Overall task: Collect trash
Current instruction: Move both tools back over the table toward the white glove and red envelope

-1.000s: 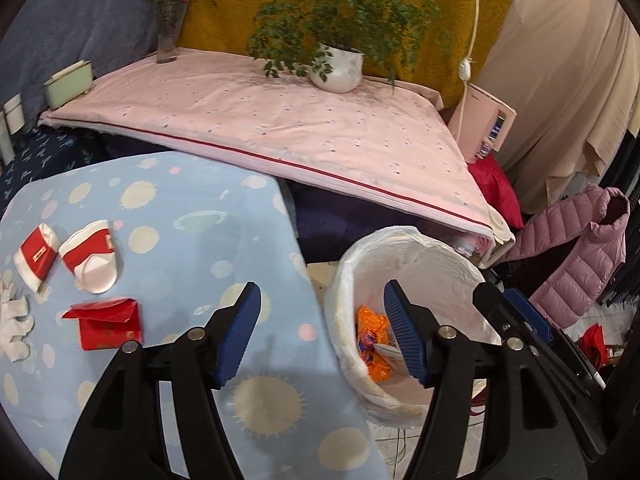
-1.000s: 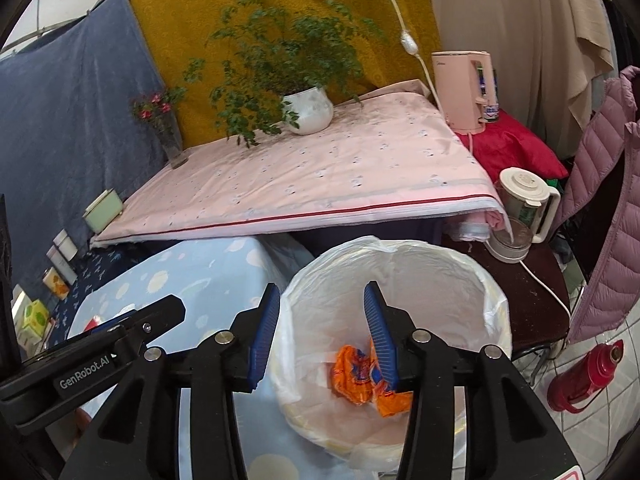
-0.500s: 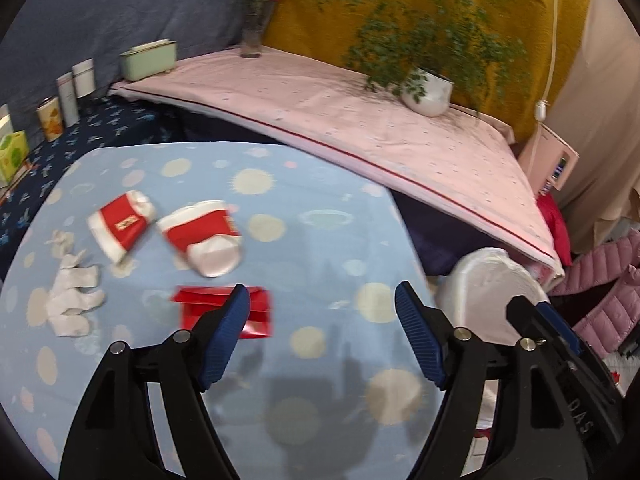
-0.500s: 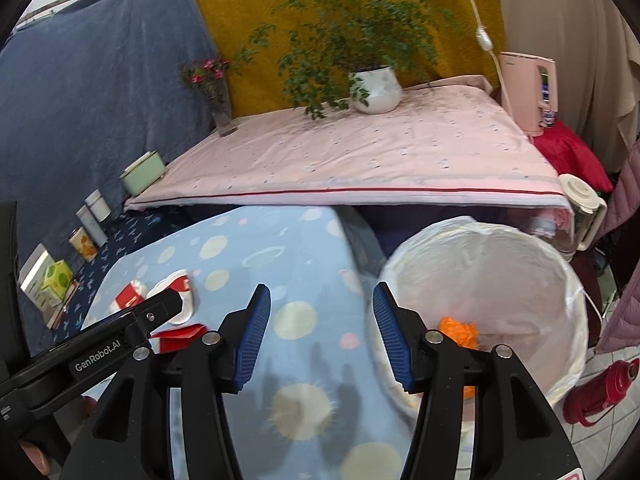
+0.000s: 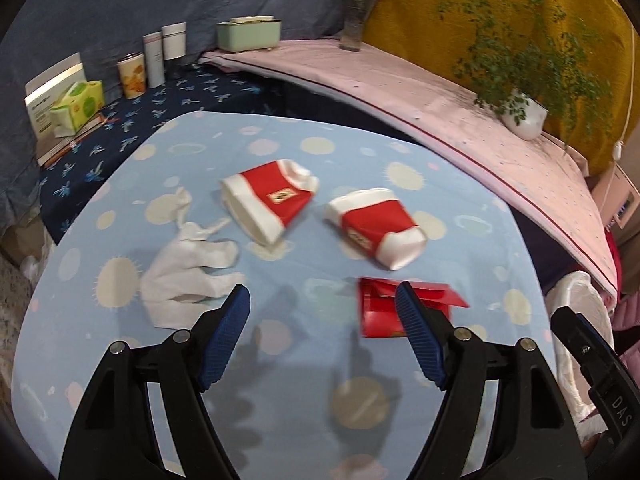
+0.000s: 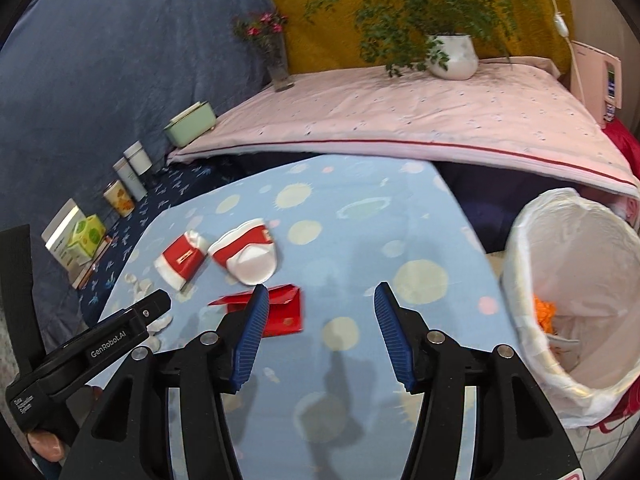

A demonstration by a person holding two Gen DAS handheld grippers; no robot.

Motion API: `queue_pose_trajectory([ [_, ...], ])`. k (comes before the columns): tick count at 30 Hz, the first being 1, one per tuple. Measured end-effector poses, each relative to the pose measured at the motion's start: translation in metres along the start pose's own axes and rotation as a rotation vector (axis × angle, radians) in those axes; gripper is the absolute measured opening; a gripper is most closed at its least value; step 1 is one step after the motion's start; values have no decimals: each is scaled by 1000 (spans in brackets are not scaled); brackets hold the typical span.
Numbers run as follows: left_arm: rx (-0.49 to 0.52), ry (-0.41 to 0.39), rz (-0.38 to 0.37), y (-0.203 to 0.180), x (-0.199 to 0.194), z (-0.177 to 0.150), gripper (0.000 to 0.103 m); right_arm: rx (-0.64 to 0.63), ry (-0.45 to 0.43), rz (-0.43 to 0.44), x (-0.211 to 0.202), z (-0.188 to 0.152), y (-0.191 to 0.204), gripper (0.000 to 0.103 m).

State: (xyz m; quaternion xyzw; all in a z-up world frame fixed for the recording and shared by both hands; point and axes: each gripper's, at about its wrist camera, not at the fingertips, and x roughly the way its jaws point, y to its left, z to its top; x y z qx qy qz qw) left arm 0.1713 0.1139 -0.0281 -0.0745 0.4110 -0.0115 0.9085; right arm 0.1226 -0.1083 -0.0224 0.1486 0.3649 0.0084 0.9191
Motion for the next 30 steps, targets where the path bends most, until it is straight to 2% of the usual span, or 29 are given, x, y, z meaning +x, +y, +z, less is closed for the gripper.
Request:
queue_pose_trajectory([
  [10, -67, 15, 71, 68, 14, 1, 71, -33, 55, 7, 32, -11, 40, 54],
  [14, -96, 28, 91, 93, 21, 0, 77, -31, 82, 16, 43, -16, 50, 54],
  [18, -113, 43, 106, 112, 31, -1, 77, -38, 108, 23, 56, -21, 62, 54],
  [25, -163, 96, 82, 137, 50, -3, 77, -18, 136, 44, 73, -22, 74, 54],
  [30, -181, 116, 57, 141, 60, -3, 77, 22, 168, 66, 88, -25, 74, 54],
])
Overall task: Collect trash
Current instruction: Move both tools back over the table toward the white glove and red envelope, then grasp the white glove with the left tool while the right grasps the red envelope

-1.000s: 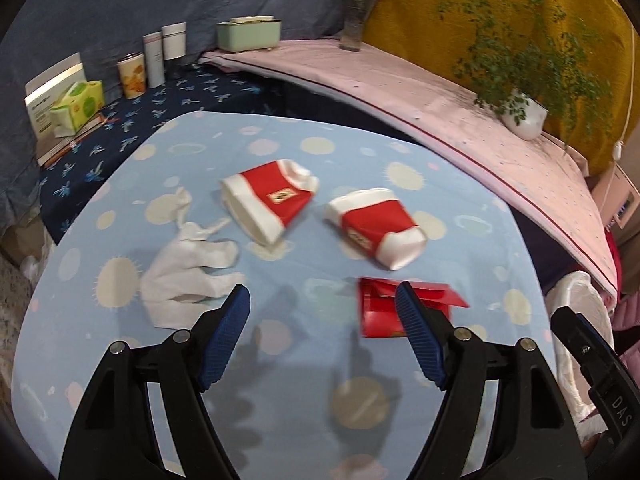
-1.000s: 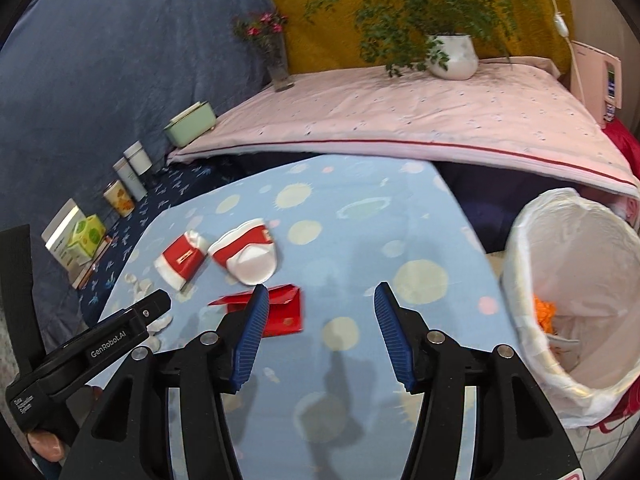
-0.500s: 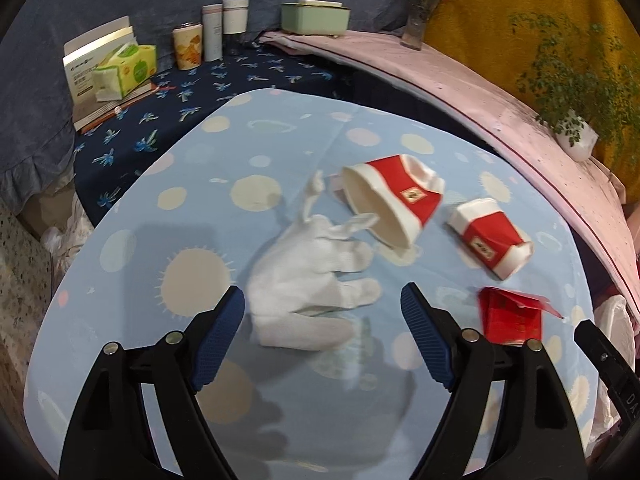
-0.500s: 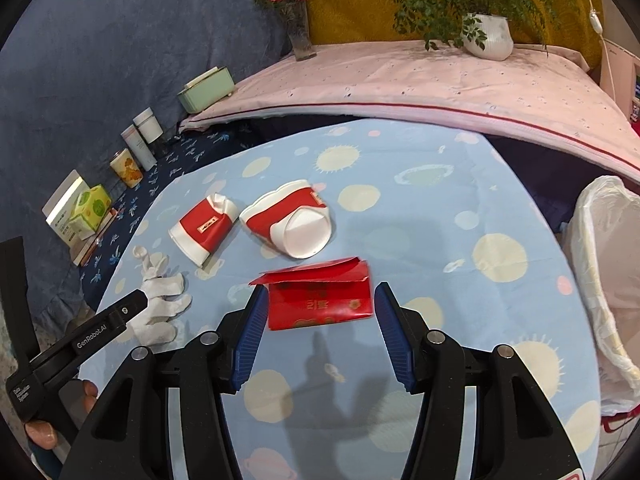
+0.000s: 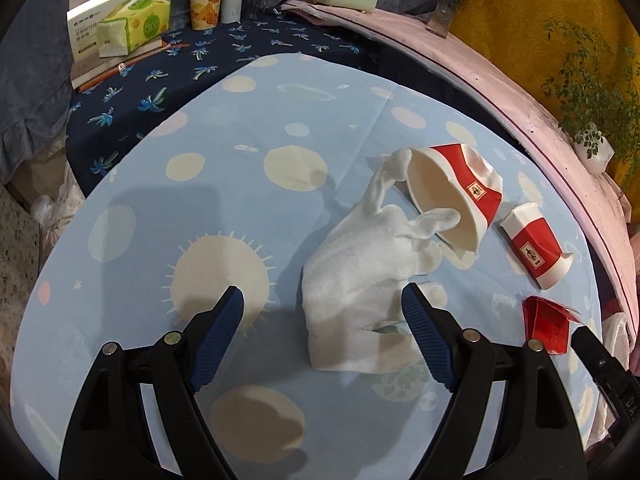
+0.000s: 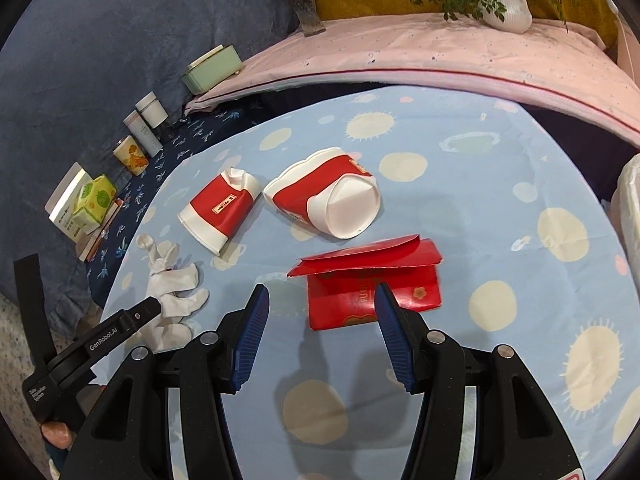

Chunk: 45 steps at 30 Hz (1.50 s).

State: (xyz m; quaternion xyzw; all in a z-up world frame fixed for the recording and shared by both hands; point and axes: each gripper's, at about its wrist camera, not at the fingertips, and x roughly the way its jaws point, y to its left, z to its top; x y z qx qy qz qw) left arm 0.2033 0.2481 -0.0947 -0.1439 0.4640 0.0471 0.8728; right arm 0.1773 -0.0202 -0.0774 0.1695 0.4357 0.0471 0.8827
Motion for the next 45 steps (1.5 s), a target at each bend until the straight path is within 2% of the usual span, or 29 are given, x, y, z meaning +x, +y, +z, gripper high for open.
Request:
queue_pose_trajectory([
  [6, 20, 30, -40, -8, 8, 1, 53, 91, 23, 29, 13, 7, -10, 54],
  [7, 26, 35, -47, -10, 9, 2, 45, 107, 23, 32, 14, 9, -12, 54],
  [9, 34, 40, -59, -14, 10, 3, 39, 146, 23, 39, 18, 13, -18, 54],
  [11, 37, 46, -73, -18, 10, 3, 20, 182, 24, 47, 21, 17, -24, 54],
  [14, 37, 54, -93, -23, 10, 4, 14, 225, 27, 56, 25, 20, -32, 54],
  [18, 50, 46, -111, -33, 4, 2, 12, 251, 37, 63, 29, 20, -36, 45],
  [20, 62, 42, -118, -39, 1, 1, 12, 265, 42, 71, 28, 19, -39, 45],
  [23, 73, 43, -134, -48, -3, -2, 12, 282, 29, 84, 19, 16, -42, 46],
  [30, 107, 46, -156, -69, -9, -8, 12, 355, -5, 115, 5, 23, -58, 55],
  [35, 127, 62, -168, -83, -7, -14, 12, 387, 9, 107, 14, 25, -67, 56],
  [36, 133, 64, -171, -86, -7, -16, 12, 388, 12, 107, 17, 25, -67, 52],
  [38, 144, 69, -174, -91, -7, -18, 12, 386, 30, 125, 22, 23, -69, 38],
  [39, 148, 70, -176, -93, -7, -19, 12, 384, 36, 137, 23, 22, -69, 24],
  [40, 150, 72, -178, -95, -7, -20, 12, 380, 41, 149, 24, 21, -69, 16],
  [45, 165, 73, -188, -107, -12, -22, 11, 350, 20, 163, 15, 19, -66, 6],
])
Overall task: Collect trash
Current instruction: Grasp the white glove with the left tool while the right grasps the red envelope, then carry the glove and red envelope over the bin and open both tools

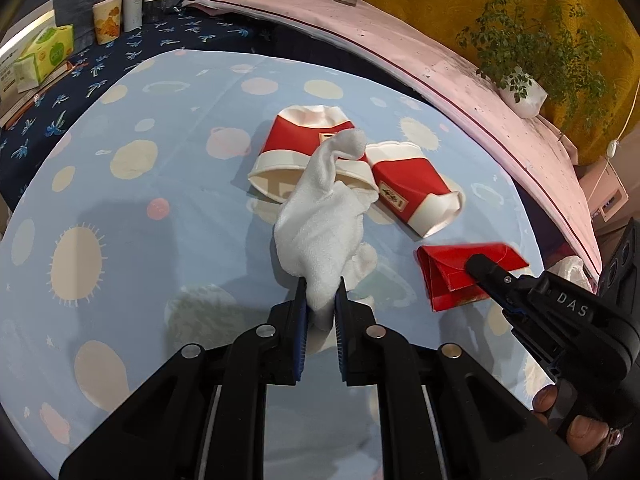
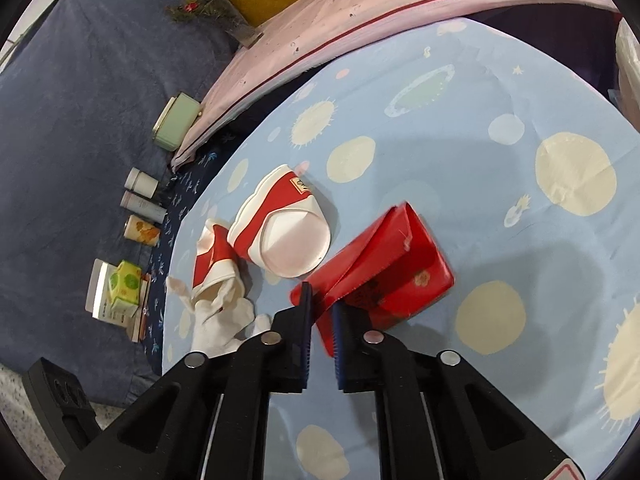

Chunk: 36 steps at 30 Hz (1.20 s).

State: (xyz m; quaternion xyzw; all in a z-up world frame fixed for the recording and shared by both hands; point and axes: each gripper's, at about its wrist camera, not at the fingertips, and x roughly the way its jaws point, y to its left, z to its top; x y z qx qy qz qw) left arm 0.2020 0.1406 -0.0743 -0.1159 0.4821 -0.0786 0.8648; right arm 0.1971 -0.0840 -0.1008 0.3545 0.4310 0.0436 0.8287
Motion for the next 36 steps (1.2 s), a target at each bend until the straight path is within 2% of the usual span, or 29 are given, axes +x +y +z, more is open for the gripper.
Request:
queue_pose_trajectory([
  [4, 22, -2, -17, -15, -5, -1, 11, -28, -30, -4, -16, 1, 1, 2],
  [10, 68, -14, -45, -48, -15, -2, 11, -63, -89, -23, -47, 6, -4, 2],
  [20, 175, -38, -106, -125, -28, -4, 11, -94, -196, -76, -102, 21, -29, 2],
  [30, 315, -48, -180, -219, -33, -18, 11, -31, -300, -126, -163, 39, -91, 2],
  [36, 386, -28, -210, -269, -26, -33, 11, 23, -347, -163, -194, 44, -132, 2],
])
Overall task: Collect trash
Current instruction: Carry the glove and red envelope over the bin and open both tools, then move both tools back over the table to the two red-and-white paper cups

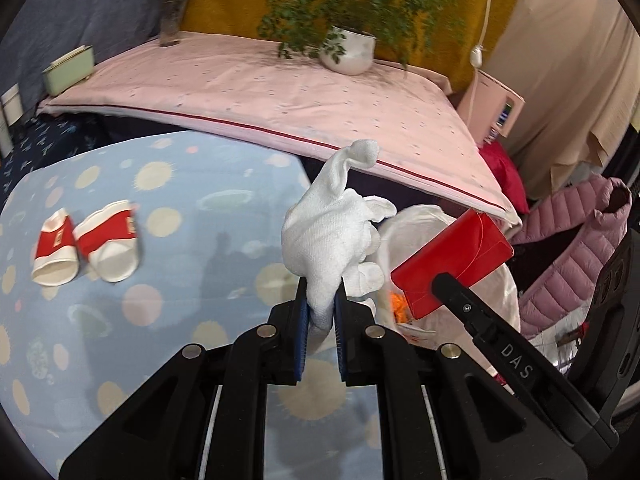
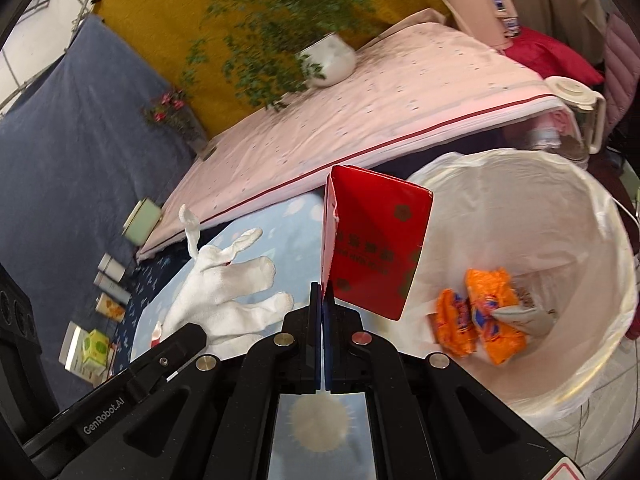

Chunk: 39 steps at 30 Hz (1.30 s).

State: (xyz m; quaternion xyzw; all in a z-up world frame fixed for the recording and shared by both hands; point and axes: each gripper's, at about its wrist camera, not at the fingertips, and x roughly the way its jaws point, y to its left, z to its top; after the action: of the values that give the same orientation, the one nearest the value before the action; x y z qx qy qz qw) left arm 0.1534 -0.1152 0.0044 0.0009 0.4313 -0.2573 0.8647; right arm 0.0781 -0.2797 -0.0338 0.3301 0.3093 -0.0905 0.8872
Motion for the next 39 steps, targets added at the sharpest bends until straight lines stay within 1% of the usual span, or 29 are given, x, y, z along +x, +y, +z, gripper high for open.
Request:
queue_pose_trajectory([
  [5, 50, 20, -27, -38, 15, 2, 11, 27, -25, -43, -14, 8, -33, 2],
  [12, 102, 44, -54, -78, 33, 3, 11, 73, -44, -79, -24, 15, -70, 2],
  [19, 128, 66, -62, -98, 46, 1, 11, 99, -49, -98, -28, 19, -90, 2],
  [27, 126, 71, -63, -103, 52, 1, 13, 111, -52, -100, -29, 20, -100, 2],
  [28, 120, 65, -58, -103, 51, 1, 19, 110, -51, -102, -29, 20, -100, 2],
  [29, 118, 60, -53, -103, 51, 1, 27, 110, -52, -106, -29, 20, -101, 3],
  [30, 117, 56, -48, -102, 50, 1, 31, 111, -52, -109, -29, 20, -101, 8],
  [33, 106, 50, -33, -98, 49, 2, 40, 118, -62, -121, -30, 20, -102, 11],
  [34, 101, 48, -28, -96, 49, 2, 45, 119, -59, -118, -29, 20, -102, 11],
  [35, 96, 43, -21, -94, 48, 2, 48, 119, -58, -119, -29, 20, -103, 12],
  [39, 86, 39, -9, -86, 47, 1, 48, 116, -61, -122, -29, 19, -100, 23],
])
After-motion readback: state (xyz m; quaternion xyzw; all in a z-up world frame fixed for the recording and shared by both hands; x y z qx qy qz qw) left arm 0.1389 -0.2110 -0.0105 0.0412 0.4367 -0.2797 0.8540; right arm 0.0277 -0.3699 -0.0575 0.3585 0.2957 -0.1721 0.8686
